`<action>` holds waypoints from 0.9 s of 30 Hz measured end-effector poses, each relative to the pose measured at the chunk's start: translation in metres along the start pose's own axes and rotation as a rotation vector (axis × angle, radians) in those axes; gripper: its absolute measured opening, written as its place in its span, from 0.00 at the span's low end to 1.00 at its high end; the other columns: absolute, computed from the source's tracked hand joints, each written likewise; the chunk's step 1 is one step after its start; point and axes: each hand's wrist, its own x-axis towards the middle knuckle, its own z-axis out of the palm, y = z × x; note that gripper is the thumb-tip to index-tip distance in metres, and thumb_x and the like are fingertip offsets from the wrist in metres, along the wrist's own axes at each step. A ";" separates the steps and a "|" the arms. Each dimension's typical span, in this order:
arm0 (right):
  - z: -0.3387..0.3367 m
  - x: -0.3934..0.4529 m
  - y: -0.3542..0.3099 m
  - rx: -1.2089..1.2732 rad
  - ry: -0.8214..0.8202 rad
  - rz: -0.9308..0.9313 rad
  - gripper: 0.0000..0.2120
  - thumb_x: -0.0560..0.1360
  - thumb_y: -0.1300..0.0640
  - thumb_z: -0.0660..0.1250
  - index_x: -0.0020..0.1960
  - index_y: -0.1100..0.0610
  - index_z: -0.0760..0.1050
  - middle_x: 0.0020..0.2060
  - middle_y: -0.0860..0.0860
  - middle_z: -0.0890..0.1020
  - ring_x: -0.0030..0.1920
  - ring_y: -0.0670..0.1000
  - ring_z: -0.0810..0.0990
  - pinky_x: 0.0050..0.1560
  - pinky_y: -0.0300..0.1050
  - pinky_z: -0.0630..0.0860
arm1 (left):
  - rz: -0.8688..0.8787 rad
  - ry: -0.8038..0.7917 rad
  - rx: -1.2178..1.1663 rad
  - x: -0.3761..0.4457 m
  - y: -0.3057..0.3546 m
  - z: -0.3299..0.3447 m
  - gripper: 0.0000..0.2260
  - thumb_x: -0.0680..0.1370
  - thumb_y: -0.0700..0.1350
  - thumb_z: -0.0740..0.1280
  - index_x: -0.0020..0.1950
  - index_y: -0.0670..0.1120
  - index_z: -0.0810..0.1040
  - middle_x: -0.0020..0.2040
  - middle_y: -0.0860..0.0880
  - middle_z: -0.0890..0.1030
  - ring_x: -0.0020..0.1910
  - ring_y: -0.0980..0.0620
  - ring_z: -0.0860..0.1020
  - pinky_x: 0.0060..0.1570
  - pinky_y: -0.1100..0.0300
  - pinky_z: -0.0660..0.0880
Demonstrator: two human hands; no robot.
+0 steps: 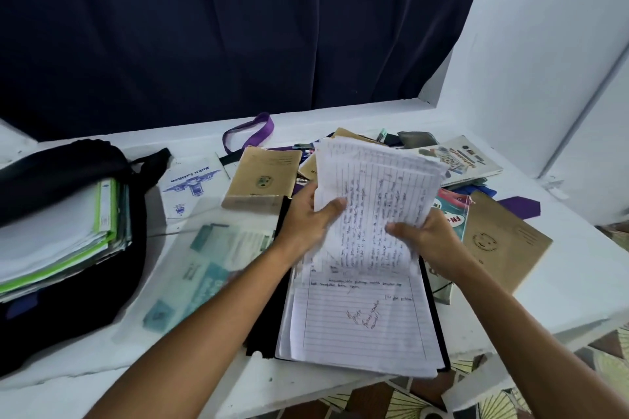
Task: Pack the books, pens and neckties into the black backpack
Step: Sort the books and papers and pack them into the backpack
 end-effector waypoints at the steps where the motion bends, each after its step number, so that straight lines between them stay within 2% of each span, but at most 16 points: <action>1: -0.001 0.003 -0.002 -0.003 0.003 0.002 0.07 0.75 0.64 0.70 0.53 0.61 0.78 0.47 0.71 0.78 0.46 0.74 0.75 0.45 0.65 0.79 | 0.002 0.030 0.008 0.002 0.005 -0.006 0.12 0.78 0.42 0.69 0.60 0.43 0.75 0.47 0.46 0.82 0.45 0.53 0.82 0.57 0.58 0.77; 2: -0.003 0.007 -0.003 -0.002 0.008 0.018 0.08 0.75 0.63 0.70 0.54 0.61 0.78 0.45 0.71 0.78 0.43 0.75 0.74 0.43 0.66 0.78 | 0.005 0.075 0.056 0.002 0.008 -0.015 0.10 0.79 0.42 0.68 0.59 0.45 0.75 0.46 0.46 0.81 0.42 0.57 0.80 0.55 0.62 0.77; 4: -0.002 0.012 -0.005 0.009 0.003 0.061 0.10 0.73 0.62 0.72 0.55 0.59 0.79 0.37 0.65 0.79 0.33 0.69 0.74 0.35 0.59 0.77 | 0.019 0.196 0.253 -0.001 0.003 -0.042 0.08 0.78 0.39 0.69 0.56 0.46 0.77 0.45 0.49 0.81 0.41 0.61 0.78 0.49 0.66 0.74; 5: 0.001 0.015 -0.004 0.040 -0.018 0.081 0.12 0.72 0.62 0.73 0.56 0.58 0.79 0.38 0.63 0.81 0.35 0.68 0.77 0.38 0.59 0.79 | 0.022 0.245 0.394 -0.006 -0.004 -0.060 0.08 0.76 0.38 0.70 0.54 0.44 0.78 0.46 0.49 0.81 0.43 0.60 0.78 0.49 0.66 0.73; 6: 0.005 0.019 -0.003 0.082 -0.041 0.106 0.15 0.72 0.64 0.73 0.58 0.56 0.79 0.44 0.62 0.84 0.44 0.72 0.79 0.47 0.67 0.79 | 0.007 0.274 0.545 -0.014 -0.014 -0.079 0.08 0.75 0.38 0.72 0.54 0.43 0.80 0.48 0.49 0.81 0.45 0.57 0.78 0.50 0.65 0.71; 7: 0.011 0.021 -0.002 0.140 -0.060 0.135 0.18 0.72 0.67 0.72 0.60 0.56 0.79 0.51 0.60 0.84 0.53 0.73 0.78 0.56 0.72 0.75 | -0.025 0.278 0.686 -0.023 -0.024 -0.096 0.09 0.74 0.39 0.73 0.54 0.43 0.81 0.50 0.48 0.82 0.49 0.53 0.79 0.51 0.65 0.70; 9: 0.024 0.026 0.000 0.245 -0.101 0.185 0.19 0.72 0.72 0.69 0.61 0.59 0.78 0.57 0.56 0.83 0.59 0.62 0.80 0.65 0.66 0.71 | -0.141 0.208 0.922 -0.044 -0.045 -0.124 0.18 0.73 0.50 0.74 0.60 0.46 0.80 0.62 0.48 0.79 0.65 0.49 0.74 0.63 0.60 0.66; 10: 0.031 0.028 0.001 0.259 -0.113 0.207 0.18 0.72 0.73 0.69 0.59 0.59 0.78 0.58 0.55 0.83 0.58 0.57 0.81 0.67 0.63 0.71 | -0.208 0.143 1.018 -0.055 -0.053 -0.133 0.26 0.71 0.60 0.73 0.66 0.49 0.77 0.70 0.49 0.73 0.73 0.49 0.66 0.71 0.52 0.58; 11: 0.038 0.030 0.002 0.259 -0.123 0.225 0.17 0.72 0.73 0.69 0.57 0.57 0.79 0.58 0.55 0.83 0.57 0.55 0.81 0.67 0.60 0.71 | -0.261 0.077 1.080 -0.064 -0.060 -0.139 0.37 0.67 0.71 0.68 0.71 0.53 0.72 0.76 0.50 0.65 0.78 0.48 0.56 0.74 0.46 0.49; 12: 0.045 0.032 0.003 0.264 -0.131 0.244 0.16 0.72 0.72 0.69 0.55 0.56 0.79 0.58 0.55 0.83 0.57 0.55 0.81 0.66 0.58 0.72 | -0.284 0.024 1.114 -0.072 -0.067 -0.143 0.47 0.61 0.80 0.60 0.75 0.56 0.66 0.79 0.51 0.57 0.79 0.47 0.48 0.74 0.42 0.42; 13: 0.049 0.033 0.004 0.279 -0.140 0.259 0.16 0.72 0.72 0.69 0.54 0.56 0.79 0.57 0.55 0.83 0.57 0.55 0.82 0.65 0.57 0.73 | -0.288 -0.012 1.136 -0.076 -0.073 -0.144 0.55 0.56 0.84 0.53 0.77 0.58 0.61 0.81 0.51 0.51 0.79 0.46 0.41 0.73 0.40 0.37; 14: 0.053 0.035 0.005 0.293 -0.152 0.273 0.15 0.72 0.72 0.69 0.55 0.57 0.79 0.56 0.54 0.84 0.57 0.56 0.82 0.64 0.57 0.74 | -0.287 -0.027 1.158 -0.080 -0.079 -0.145 0.57 0.53 0.86 0.48 0.78 0.59 0.56 0.81 0.50 0.46 0.79 0.46 0.38 0.72 0.39 0.34; 16: 0.059 0.037 0.009 0.311 -0.174 0.299 0.16 0.72 0.71 0.69 0.57 0.58 0.79 0.54 0.53 0.85 0.57 0.56 0.82 0.63 0.57 0.74 | -0.283 -0.035 1.203 -0.082 -0.088 -0.148 0.57 0.55 0.85 0.46 0.79 0.60 0.52 0.81 0.50 0.42 0.78 0.46 0.35 0.72 0.38 0.32; 19: 0.063 0.037 0.010 0.305 -0.188 0.315 0.15 0.73 0.72 0.68 0.56 0.58 0.79 0.52 0.52 0.85 0.54 0.54 0.83 0.60 0.55 0.76 | -0.266 -0.024 1.244 -0.082 -0.094 -0.151 0.56 0.55 0.85 0.41 0.79 0.60 0.51 0.80 0.50 0.42 0.78 0.46 0.35 0.72 0.39 0.32; 24: 0.063 0.033 0.012 0.344 -0.210 0.375 0.13 0.74 0.73 0.66 0.54 0.61 0.78 0.45 0.53 0.87 0.45 0.54 0.86 0.40 0.46 0.82 | -0.235 0.003 1.227 -0.084 -0.097 -0.151 0.56 0.54 0.84 0.33 0.78 0.62 0.52 0.78 0.53 0.40 0.78 0.49 0.36 0.73 0.45 0.33; 27: 0.063 0.030 0.015 0.363 -0.222 0.395 0.13 0.73 0.73 0.66 0.54 0.61 0.78 0.46 0.55 0.86 0.45 0.55 0.86 0.39 0.47 0.83 | -0.232 0.015 1.194 -0.084 -0.099 -0.152 0.53 0.56 0.83 0.32 0.77 0.62 0.55 0.75 0.55 0.40 0.77 0.52 0.35 0.73 0.46 0.34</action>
